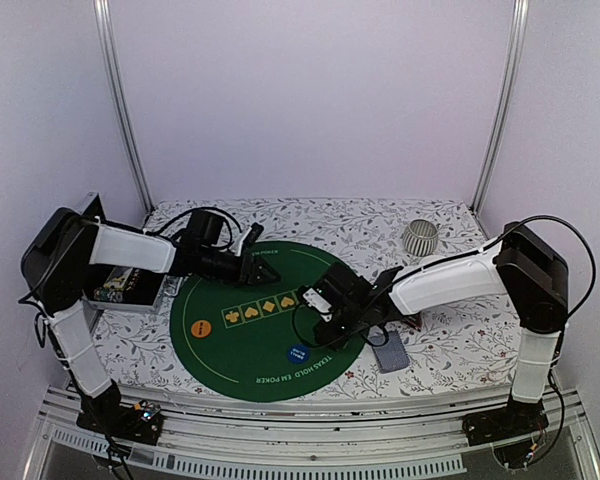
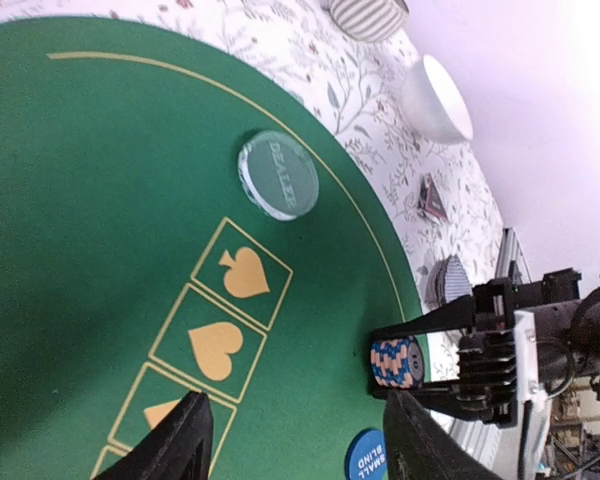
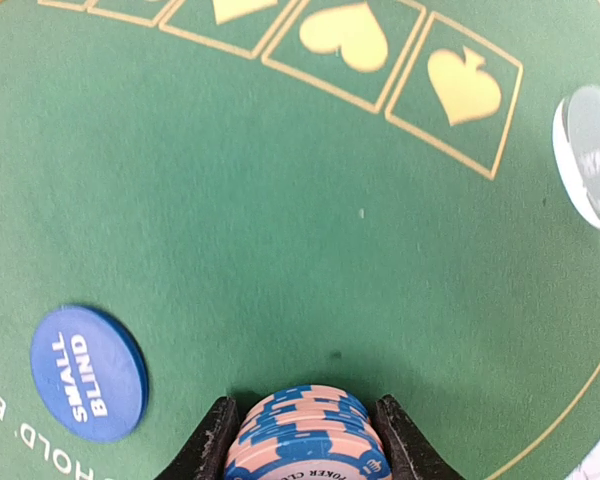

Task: Distribute texas hold em gaming equipment
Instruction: Place the poker chips pile in the small blind area, then pick up the pile of poker chips from the chip case.

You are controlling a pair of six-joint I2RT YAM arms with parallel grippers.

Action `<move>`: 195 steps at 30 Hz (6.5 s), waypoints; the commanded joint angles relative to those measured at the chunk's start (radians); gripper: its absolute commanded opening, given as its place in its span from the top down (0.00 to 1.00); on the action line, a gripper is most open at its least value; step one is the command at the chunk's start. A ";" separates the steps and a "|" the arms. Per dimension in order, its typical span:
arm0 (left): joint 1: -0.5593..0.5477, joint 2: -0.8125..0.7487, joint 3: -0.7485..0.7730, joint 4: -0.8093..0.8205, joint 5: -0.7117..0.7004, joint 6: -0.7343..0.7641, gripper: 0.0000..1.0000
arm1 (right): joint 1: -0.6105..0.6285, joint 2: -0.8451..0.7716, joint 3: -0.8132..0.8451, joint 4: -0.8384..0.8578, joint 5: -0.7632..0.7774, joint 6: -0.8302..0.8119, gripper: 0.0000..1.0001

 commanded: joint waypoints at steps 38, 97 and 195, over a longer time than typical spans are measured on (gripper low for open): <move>0.065 -0.388 0.061 -0.347 -0.216 0.105 0.36 | 0.030 0.000 0.130 -0.334 0.032 -0.015 0.01; 0.695 -0.031 0.233 -0.976 -1.038 0.257 0.68 | -0.452 -0.441 -0.145 0.039 -0.301 -0.341 0.01; 0.625 -0.399 0.384 -0.927 -0.692 0.290 1.00 | -0.453 -0.512 -0.077 -0.016 -0.304 -0.329 0.01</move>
